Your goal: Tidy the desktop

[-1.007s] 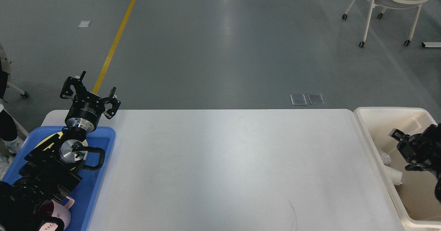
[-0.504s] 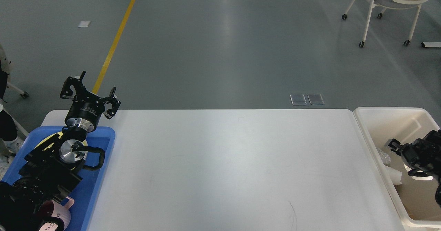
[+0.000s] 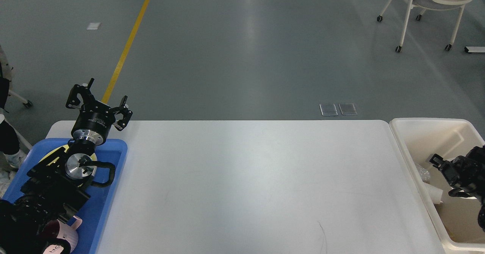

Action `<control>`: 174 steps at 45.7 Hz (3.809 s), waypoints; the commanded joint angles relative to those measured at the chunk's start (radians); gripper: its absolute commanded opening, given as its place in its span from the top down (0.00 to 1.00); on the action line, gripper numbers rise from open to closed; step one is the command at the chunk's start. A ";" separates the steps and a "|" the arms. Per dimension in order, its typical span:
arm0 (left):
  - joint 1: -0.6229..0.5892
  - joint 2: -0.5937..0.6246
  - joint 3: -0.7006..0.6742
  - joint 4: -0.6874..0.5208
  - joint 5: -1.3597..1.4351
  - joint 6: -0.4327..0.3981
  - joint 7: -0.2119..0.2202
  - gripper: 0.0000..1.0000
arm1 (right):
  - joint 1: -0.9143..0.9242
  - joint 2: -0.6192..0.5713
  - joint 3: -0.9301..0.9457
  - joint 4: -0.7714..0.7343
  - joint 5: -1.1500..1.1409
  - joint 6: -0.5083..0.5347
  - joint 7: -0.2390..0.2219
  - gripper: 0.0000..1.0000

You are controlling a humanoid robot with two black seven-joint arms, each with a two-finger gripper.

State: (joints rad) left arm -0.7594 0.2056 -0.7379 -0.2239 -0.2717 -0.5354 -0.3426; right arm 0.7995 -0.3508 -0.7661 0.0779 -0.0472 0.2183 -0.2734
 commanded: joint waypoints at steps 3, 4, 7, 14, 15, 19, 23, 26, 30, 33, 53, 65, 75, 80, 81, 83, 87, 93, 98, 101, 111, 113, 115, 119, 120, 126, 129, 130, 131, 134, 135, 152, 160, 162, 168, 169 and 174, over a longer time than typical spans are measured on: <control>0.000 0.000 0.000 0.000 0.000 0.000 0.001 0.01 | -0.002 0.007 0.005 -0.004 -0.002 -0.007 -0.003 0.00; 0.000 0.000 0.000 0.000 0.000 0.000 0.001 0.00 | -0.002 0.007 0.004 -0.004 -0.002 -0.007 -0.003 0.00; 0.000 0.000 0.000 0.000 0.000 0.000 0.001 0.00 | -0.002 0.007 0.007 -0.004 -0.002 -0.007 -0.003 0.00; 0.000 0.000 0.000 0.000 0.000 0.000 0.001 0.00 | -0.003 0.006 0.005 -0.006 -0.002 -0.010 -0.003 0.00; 0.000 0.000 0.000 0.000 0.000 0.000 -0.001 0.00 | -0.003 0.004 0.005 -0.006 -0.002 -0.010 -0.003 0.00; 0.000 0.000 0.000 0.000 0.000 0.000 -0.001 0.00 | -0.003 0.003 0.002 -0.006 -0.002 -0.013 -0.003 0.00; 0.000 0.000 0.000 0.000 0.000 0.000 -0.001 0.00 | -0.003 0.003 0.002 -0.007 -0.002 -0.016 -0.003 0.00; 0.000 0.000 0.000 0.000 0.000 0.000 -0.001 0.00 | -0.003 0.003 0.002 -0.007 -0.002 -0.031 -0.004 0.00; 0.000 0.000 0.000 0.000 0.000 0.000 0.001 0.00 | -0.005 0.001 0.001 -0.006 -0.002 -0.048 -0.003 0.00; 0.000 0.000 0.000 0.000 0.000 0.000 0.001 0.01 | -0.008 -0.001 0.002 -0.006 0.000 -0.050 -0.003 0.00; 0.000 0.000 0.000 0.000 0.000 0.000 -0.001 0.00 | -0.013 -0.002 0.004 -0.006 0.000 -0.054 -0.003 0.00; 0.000 0.000 0.000 0.000 0.000 0.000 0.001 0.00 | -0.020 -0.002 0.007 -0.006 0.000 -0.056 -0.003 0.00; 0.000 0.000 0.000 0.000 0.000 0.000 -0.001 0.00 | -0.022 -0.001 0.007 -0.006 0.001 -0.057 -0.003 0.00; 0.000 0.000 0.000 0.000 0.000 0.000 0.001 0.00 | -0.023 -0.002 0.008 -0.007 0.001 -0.057 -0.003 0.00; 0.000 0.000 0.000 0.000 0.000 0.000 0.001 0.00 | -0.025 -0.002 0.008 -0.006 0.001 -0.057 -0.003 0.00; 0.000 0.000 0.000 0.000 0.000 0.000 0.001 0.00 | -0.025 -0.002 0.008 -0.006 0.001 -0.057 -0.003 0.00; 0.000 0.000 0.000 0.000 0.000 0.000 -0.001 0.00 | -0.025 -0.002 0.010 -0.006 0.003 -0.057 -0.003 0.00; 0.000 0.000 0.000 0.000 0.000 0.000 0.001 0.00 | -0.025 -0.001 0.016 -0.006 0.006 -0.057 -0.003 0.00; 0.000 0.000 0.000 0.000 0.000 0.000 -0.001 0.00 | -0.025 -0.001 0.016 -0.006 0.006 -0.057 -0.003 0.00; 0.000 0.000 0.000 0.000 0.000 0.000 0.001 0.00 | -0.025 -0.001 0.016 -0.006 0.006 -0.057 -0.003 0.00; 0.000 0.000 0.000 0.000 0.000 0.000 0.001 0.00 | -0.026 -0.002 0.014 -0.006 0.006 -0.057 -0.003 0.00; 0.000 0.000 0.000 0.000 0.000 0.000 0.001 0.00 | -0.026 -0.002 0.014 -0.006 0.006 -0.057 -0.003 0.00; 0.000 0.000 0.000 0.000 0.000 0.000 0.001 0.00 | -0.026 -0.002 0.014 -0.006 0.006 -0.057 -0.003 0.00; 0.000 0.000 0.000 0.000 0.000 0.000 -0.001 0.01 | -0.032 -0.002 0.014 -0.006 0.006 -0.057 -0.003 0.00; 0.000 0.000 0.000 0.000 0.000 0.000 -0.001 0.01 | -0.032 -0.002 0.014 -0.006 0.006 -0.057 -0.003 0.00; 0.000 0.000 0.000 0.000 0.000 0.000 0.001 0.00 | -0.032 -0.002 0.014 -0.006 0.006 -0.057 -0.003 0.00; 0.000 0.000 0.000 0.000 0.000 0.000 0.001 0.00 | -0.032 -0.002 0.014 -0.006 0.006 -0.057 -0.003 0.00; 0.000 0.000 0.000 0.000 0.000 0.000 -0.001 0.01 | -0.032 -0.002 0.014 -0.006 0.006 -0.057 -0.003 0.00; 0.000 0.000 0.000 0.000 0.000 0.000 0.001 0.00 | -0.032 -0.002 0.014 -0.006 0.006 -0.057 -0.003 0.00; 0.000 0.000 0.000 0.000 0.000 0.000 0.001 0.01 | -0.032 -0.001 0.014 -0.006 0.006 -0.057 -0.003 0.00; 0.000 0.000 0.000 0.000 0.000 0.000 0.001 0.00 | -0.032 -0.001 0.014 -0.006 0.006 -0.057 -0.003 0.00; 0.000 0.000 0.000 0.000 0.000 0.000 0.001 0.01 | -0.032 0.004 0.011 -0.006 0.006 -0.066 -0.003 0.00; 0.000 0.000 0.000 0.000 0.000 0.000 -0.001 0.01 | -0.014 0.009 0.014 -0.007 0.013 -0.063 -0.003 0.00; 0.000 0.000 0.000 0.000 0.000 0.000 0.001 0.00 | -0.005 0.010 0.021 -0.007 0.015 -0.063 -0.003 0.00; 0.000 0.000 0.000 0.000 0.000 0.000 0.001 0.00 | 0.056 0.049 0.088 -0.007 0.024 -0.051 -0.004 0.00; 0.000 0.000 0.002 0.000 0.000 0.000 0.001 0.00 | 0.066 0.046 0.112 -0.009 0.032 -0.047 -0.004 0.00; 0.000 0.000 0.000 0.000 0.000 0.000 0.001 0.00 | 0.145 -0.002 0.209 0.003 0.087 0.028 -0.003 0.00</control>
State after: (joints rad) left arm -0.7593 0.2055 -0.7378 -0.2240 -0.2717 -0.5354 -0.3420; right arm 0.8708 -0.3140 -0.6414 0.0711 -0.0072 0.1792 -0.2769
